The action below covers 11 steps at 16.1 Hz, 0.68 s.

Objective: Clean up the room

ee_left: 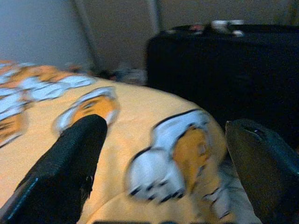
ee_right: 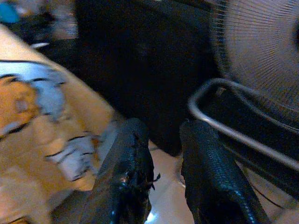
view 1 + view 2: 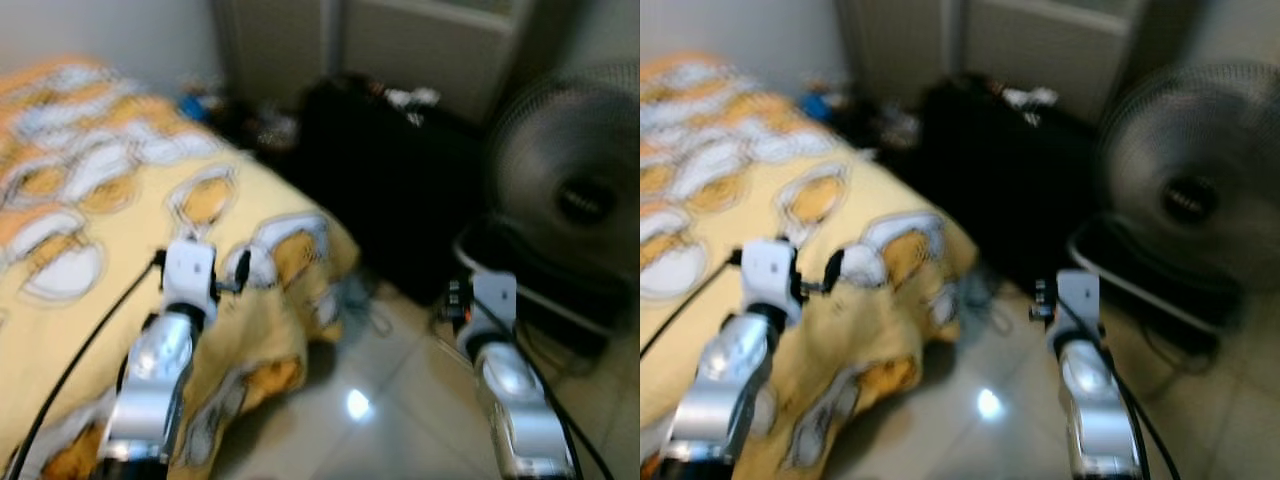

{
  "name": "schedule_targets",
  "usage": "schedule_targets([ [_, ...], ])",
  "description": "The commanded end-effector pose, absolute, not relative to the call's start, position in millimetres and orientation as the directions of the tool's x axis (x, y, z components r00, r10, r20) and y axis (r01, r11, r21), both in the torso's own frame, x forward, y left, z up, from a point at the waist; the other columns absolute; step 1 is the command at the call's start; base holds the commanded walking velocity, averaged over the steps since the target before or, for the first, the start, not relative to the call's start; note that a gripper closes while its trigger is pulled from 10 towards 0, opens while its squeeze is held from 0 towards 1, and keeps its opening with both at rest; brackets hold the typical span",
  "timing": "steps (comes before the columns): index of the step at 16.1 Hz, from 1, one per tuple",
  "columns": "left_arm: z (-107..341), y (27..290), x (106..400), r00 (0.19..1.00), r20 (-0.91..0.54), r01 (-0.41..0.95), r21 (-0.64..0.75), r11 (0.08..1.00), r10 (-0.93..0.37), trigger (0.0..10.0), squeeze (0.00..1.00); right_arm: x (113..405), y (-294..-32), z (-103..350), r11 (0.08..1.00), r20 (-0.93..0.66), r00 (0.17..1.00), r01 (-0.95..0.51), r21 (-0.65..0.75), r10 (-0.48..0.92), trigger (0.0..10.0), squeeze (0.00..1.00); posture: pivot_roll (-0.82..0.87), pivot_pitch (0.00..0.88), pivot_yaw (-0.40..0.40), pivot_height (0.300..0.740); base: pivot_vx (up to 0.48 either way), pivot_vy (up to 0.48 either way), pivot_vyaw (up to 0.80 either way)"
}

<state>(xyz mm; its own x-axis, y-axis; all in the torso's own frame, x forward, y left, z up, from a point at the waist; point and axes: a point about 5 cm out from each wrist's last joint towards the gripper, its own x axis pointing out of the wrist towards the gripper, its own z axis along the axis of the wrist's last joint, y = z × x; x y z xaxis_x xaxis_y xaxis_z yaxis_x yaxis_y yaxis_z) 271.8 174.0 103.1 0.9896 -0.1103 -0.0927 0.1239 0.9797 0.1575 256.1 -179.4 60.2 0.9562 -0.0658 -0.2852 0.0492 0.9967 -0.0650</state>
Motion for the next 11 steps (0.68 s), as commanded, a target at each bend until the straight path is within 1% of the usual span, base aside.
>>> schedule_targets([
  [1,106,169,276,0.988,-0.080,0.143,0.153,0.978,-0.132,10.0,0.00,258,-182,62,0.995,-0.281,0.957,0.051,-0.087,-0.074,10.0,0.00,0.03,0.000,0.027,0.740,0.382,0.000,-0.76],
  [2,106,171,277,0.988,-0.081,0.140,0.158,0.977,-0.128,10.0,0.00,258,-179,61,0.995,-0.284,0.957,0.033,-0.091,-0.058,10.0,0.00,0.04,0.000,0.021,0.740,0.379,0.000,-0.76],
  [3,104,174,277,0.989,-0.088,0.134,0.162,0.978,-0.121,10.0,0.00,258,-178,60,0.994,-0.284,0.958,0.012,-0.112,-0.043,10.0,0.00,0.05,0.000,0.023,0.740,0.382,0.000,0.00],
  [6,97,181,262,0.988,-0.116,0.121,0.164,0.979,-0.103,10.0,0.00,254,-173,57,0.998,-0.277,0.961,0.001,-0.065,-0.018,10.0,0.00,0.06,0.000,0.007,0.740,0.382,0.000,0.00],
  [7,94,181,260,0.988,-0.120,0.120,0.158,0.980,-0.102,10.0,0.00,253,-172,57,0.997,-0.267,0.964,-0.013,-0.070,-0.006,10.0,0.00,0.05,0.000,0.017,0.740,0.382,0.000,0.00],
  [8,89,181,260,0.985,-0.141,0.123,0.159,0.980,-0.100,10.0,0.00,251,-175,51,0.996,-0.294,0.955,0.004,-0.084,-0.029,10.0,0.00,0.04,0.000,0.012,0.740,0.390,0.000,0.00],
  [9,90,178,264,0.982,-0.142,0.146,0.151,0.978,-0.125,10.0,0.00,249,-176,47,0.998,-0.310,0.950,0.014,-0.059,-0.032,10.0,0.00,0.03,0.000,0.027,0.740,0.382,0.000,-0.79],
  [10,88,176,265,0.979,-0.151,0.158,0.153,0.976,-0.135,10.0,0.00,245,-176,44,0.998,-0.317,0.948,0.000,-0.071,-0.023,10.0,0.00,0.01,0.000,0.041,0.740,0.382,0.000,-0.79],
  [11,88,172,268,0.973,-0.156,0.194,0.152,0.969,-0.170,10.0,0.00,239,-180,41,0.997,-0.329,0.943,0.030,-0.065,-0.050,10.0,0.00,0.00,0.000,0.061,0.740,0.386,0.000,-0.79],
])
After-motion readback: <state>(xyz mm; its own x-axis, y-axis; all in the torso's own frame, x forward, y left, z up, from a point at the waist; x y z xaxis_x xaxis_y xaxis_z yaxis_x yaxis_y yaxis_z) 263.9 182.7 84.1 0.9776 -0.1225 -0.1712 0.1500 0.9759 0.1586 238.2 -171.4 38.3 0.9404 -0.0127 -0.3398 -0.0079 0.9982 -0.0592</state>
